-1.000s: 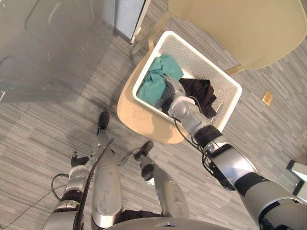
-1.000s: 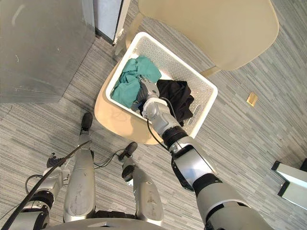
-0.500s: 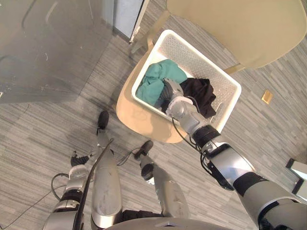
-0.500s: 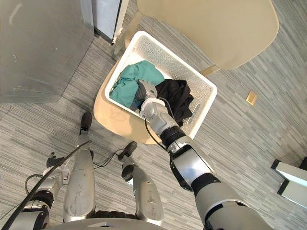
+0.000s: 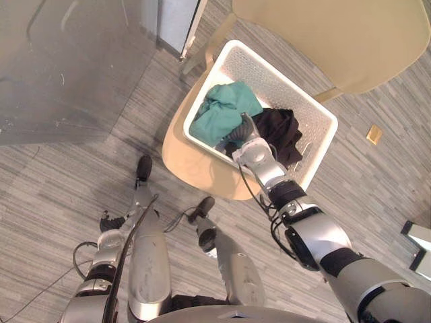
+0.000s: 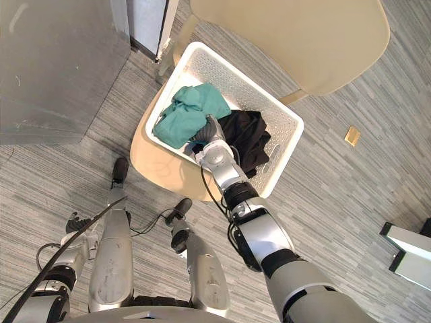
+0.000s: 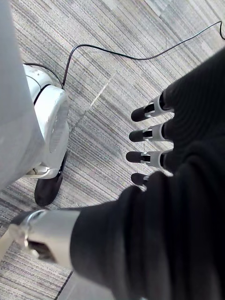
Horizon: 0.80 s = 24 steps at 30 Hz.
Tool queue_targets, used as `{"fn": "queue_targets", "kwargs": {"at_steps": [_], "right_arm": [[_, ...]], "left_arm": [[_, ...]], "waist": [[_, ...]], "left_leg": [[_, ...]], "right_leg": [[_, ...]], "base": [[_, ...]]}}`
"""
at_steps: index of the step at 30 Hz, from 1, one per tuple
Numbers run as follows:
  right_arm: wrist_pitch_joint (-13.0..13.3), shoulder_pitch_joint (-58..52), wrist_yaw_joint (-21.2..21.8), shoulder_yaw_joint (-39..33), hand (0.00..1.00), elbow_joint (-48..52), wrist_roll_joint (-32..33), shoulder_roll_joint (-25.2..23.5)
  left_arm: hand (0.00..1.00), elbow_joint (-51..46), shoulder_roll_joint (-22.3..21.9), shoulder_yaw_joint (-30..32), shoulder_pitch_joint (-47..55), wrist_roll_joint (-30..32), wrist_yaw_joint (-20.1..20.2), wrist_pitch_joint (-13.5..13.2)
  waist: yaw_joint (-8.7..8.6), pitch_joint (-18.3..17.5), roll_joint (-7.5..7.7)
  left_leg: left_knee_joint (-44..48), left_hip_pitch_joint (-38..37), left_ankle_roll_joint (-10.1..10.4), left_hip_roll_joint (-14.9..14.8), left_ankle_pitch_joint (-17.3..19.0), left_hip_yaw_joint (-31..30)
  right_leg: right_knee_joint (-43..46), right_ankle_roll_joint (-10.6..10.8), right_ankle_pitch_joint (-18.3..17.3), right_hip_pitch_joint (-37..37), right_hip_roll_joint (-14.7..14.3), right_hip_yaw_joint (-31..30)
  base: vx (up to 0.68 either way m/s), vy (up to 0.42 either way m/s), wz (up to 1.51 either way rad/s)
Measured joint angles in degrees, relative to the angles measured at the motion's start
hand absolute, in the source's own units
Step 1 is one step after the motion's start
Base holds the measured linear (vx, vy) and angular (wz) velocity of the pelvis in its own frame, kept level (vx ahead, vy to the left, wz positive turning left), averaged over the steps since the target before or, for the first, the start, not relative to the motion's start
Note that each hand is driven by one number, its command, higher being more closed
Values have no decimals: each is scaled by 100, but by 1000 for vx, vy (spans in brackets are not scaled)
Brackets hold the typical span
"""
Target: Pick up the laundry basket with both hands and put the clothes into the washing machine.
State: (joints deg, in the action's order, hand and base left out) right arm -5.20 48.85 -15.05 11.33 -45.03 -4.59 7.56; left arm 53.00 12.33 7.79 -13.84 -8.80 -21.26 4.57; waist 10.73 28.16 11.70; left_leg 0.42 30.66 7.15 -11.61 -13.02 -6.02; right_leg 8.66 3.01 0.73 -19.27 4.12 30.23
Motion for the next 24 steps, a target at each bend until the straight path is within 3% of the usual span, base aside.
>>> {"fn": "queue_targets", "kwargs": {"at_steps": [3,6,12,16,22,24], "right_arm": [[178,-387,-245,-388,100,376,919,-259],[542,-664,-380,-590,100,640,1960,-561],[969,-989,-438,-819,100,1295,3399,-701],[1162,-1344,-405,-783,100,2031,4048,-728],[1255,-2342,-215,-615,100,3434,4348,-722],[1257,-2670,-123,-583,100,3793,4346,-703]], "left_arm": [[0,15,-11,10,3,0,-2,18],[0,-11,-15,43,5,-4,-12,35],[0,-67,-78,65,9,-114,-12,37],[0,-134,-191,44,97,-113,39,46],[0,-305,-228,-1,572,-105,171,164],[0,-319,-273,0,732,-113,225,214]], "waist": [[5,2,-4],[-24,6,-10],[11,57,-84],[35,118,-182],[-34,100,-248],[-88,-93,-310]], "left_leg": [[-11,-120,0,-1,1,83],[-22,-241,-7,-5,20,160],[-61,-436,-8,54,19,196],[-66,-782,-38,193,51,270],[-169,-1438,-86,409,137,314],[-194,-1514,-97,475,190,341]], "right_leg": [[139,-4,-73,1,50,-86],[214,-6,-86,4,72,-208],[469,17,-232,67,195,-244],[840,73,-480,259,425,-266],[1178,179,-782,745,728,-277],[1214,209,-849,788,802,-275]], "base": [[17,-13,-8],[-9,-25,-16],[7,-24,2],[49,-13,14],[43,-21,15],[42,-11,10]]}}
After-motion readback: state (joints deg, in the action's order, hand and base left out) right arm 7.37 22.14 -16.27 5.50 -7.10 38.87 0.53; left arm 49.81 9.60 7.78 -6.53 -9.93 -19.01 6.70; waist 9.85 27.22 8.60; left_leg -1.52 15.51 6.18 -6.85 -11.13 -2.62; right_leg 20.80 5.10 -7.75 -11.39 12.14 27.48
